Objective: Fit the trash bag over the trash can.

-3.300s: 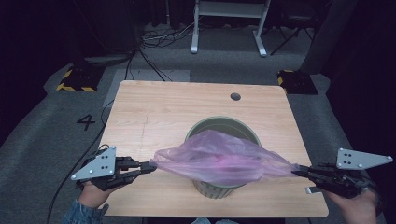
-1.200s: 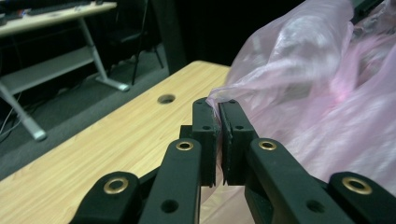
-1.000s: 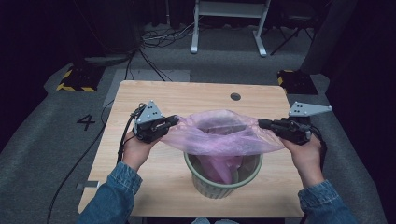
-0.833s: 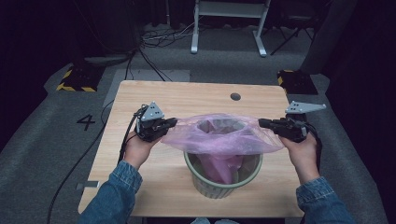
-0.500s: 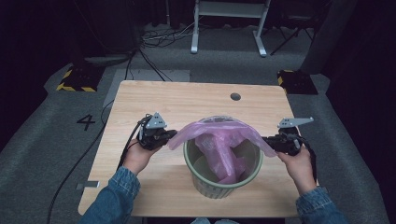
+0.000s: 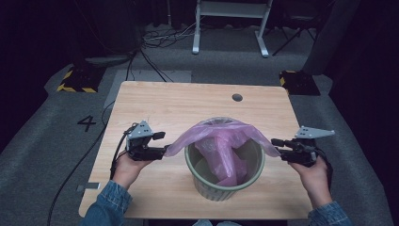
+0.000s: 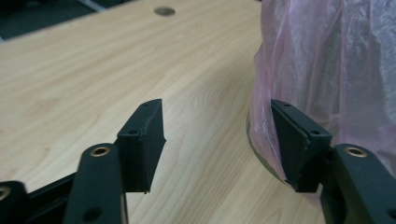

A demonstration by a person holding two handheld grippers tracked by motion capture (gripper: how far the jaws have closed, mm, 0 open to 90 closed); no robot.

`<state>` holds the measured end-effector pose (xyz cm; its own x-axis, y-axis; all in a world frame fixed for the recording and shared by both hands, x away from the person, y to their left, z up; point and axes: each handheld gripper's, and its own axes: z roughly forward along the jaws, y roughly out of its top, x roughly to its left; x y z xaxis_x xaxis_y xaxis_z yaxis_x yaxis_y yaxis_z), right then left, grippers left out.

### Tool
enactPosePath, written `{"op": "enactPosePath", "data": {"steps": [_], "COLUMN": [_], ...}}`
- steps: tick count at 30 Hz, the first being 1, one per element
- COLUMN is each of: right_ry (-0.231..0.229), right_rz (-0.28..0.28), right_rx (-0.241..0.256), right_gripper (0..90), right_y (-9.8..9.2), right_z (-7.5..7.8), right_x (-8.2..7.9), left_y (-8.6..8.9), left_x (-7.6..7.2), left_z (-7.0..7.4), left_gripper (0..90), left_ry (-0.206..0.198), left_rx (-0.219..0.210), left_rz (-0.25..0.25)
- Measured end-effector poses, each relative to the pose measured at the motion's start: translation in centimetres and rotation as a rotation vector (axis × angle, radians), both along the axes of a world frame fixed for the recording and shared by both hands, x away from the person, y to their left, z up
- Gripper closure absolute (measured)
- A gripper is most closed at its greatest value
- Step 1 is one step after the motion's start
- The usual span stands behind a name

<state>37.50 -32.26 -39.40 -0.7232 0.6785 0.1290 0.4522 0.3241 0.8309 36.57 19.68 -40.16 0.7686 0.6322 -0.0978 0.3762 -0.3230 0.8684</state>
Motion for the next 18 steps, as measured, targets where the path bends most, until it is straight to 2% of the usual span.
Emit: {"op": "enactPosePath", "data": {"steps": [3, 5, 7, 9, 13, 15, 17, 18], "right_ry": [-0.048, -0.072, -0.098, -0.14, -0.17, -0.175, -0.181, -0.183], "right_rz": [-0.056, -0.064, -0.057, -0.038, 0.032, 0.064, 0.099, 0.111], "right_rx": [0.025, 0.043, 0.06, 0.07, 0.1, 0.102, 0.096, 0.091], "right_gripper": [54.8, 53.7, 50.9, 47.9, 44.1, 43.8, 44.0, 44.7], "right_y": [-1.5, -2.1, -2.4, -2.3, -1.0, 0.0, 1.1, 1.6], "right_z": [1.3, 2.3, 3.1, 4.2, 5.6, 6.0, 6.2, 6.2], "right_x": [-0.6, -1.2, -1.8, -2.7, -3.7, -3.9, -3.8, -3.7], "left_y": [0.7, 1.0, 1.4, 1.5, 1.0, 0.1, -0.9, -1.5], "left_x": [-0.9, -1.7, -2.5, -3.3, -5.1, -5.5, -5.6, -5.6], "left_z": [0.8, 1.5, 2.1, 2.7, 3.6, 3.8, 3.8, 3.8], "left_gripper": [36.5, 35.6, 35.3, 35.0, 33.8, 33.2, 33.2, 33.1], "left_ry": [-0.005, -0.041, -0.056, -0.077, -0.125, -0.137, -0.147, -0.147], "left_rx": [0.035, 0.045, 0.036, 0.023, -0.01, 0.002, 0.035, 0.038], "left_rz": [0.029, 0.026, 0.016, 0.007, -0.069, -0.106, -0.114, -0.126]}}
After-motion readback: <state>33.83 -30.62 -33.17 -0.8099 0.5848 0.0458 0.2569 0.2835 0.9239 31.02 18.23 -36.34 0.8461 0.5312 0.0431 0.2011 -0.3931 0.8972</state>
